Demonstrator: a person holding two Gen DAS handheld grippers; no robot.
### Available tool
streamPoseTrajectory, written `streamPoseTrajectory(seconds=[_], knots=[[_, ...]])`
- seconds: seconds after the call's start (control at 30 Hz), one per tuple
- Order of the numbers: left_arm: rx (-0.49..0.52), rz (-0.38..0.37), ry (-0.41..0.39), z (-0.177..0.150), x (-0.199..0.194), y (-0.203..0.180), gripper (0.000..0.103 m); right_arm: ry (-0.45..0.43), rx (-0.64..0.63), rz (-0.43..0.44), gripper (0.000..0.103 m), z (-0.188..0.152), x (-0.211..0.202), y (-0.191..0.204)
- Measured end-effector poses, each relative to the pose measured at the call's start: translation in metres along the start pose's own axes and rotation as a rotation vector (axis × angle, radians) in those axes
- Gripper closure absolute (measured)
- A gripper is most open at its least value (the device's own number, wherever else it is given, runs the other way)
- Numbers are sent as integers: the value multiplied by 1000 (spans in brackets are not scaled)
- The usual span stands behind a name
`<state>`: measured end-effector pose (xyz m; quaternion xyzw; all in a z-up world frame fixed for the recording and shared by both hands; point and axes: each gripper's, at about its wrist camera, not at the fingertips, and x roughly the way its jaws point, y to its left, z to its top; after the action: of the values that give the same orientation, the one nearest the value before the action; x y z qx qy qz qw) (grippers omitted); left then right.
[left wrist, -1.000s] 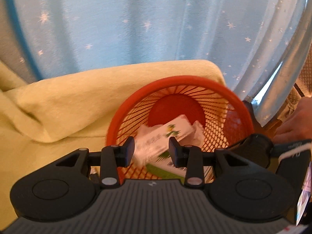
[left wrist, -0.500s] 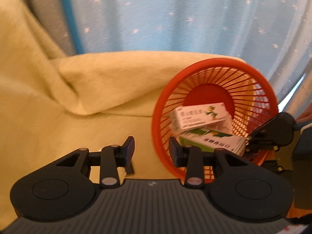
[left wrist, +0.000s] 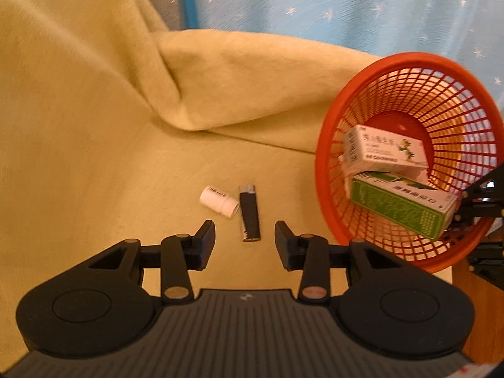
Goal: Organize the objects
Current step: 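Withdraw the left tool and lower it to the black lighter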
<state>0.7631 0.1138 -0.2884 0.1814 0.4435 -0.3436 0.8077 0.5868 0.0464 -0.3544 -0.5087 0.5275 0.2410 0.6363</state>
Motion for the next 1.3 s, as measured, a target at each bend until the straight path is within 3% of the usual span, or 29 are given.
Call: streamPoseTrajectory(seconds=[0.67, 1.3], knots=[[-25, 22, 50, -9, 33, 3, 63, -2, 3, 9, 98, -2, -3, -3], [-24, -14, 75, -15, 83, 3, 63, -4, 0, 18, 98, -2, -5, -4]])
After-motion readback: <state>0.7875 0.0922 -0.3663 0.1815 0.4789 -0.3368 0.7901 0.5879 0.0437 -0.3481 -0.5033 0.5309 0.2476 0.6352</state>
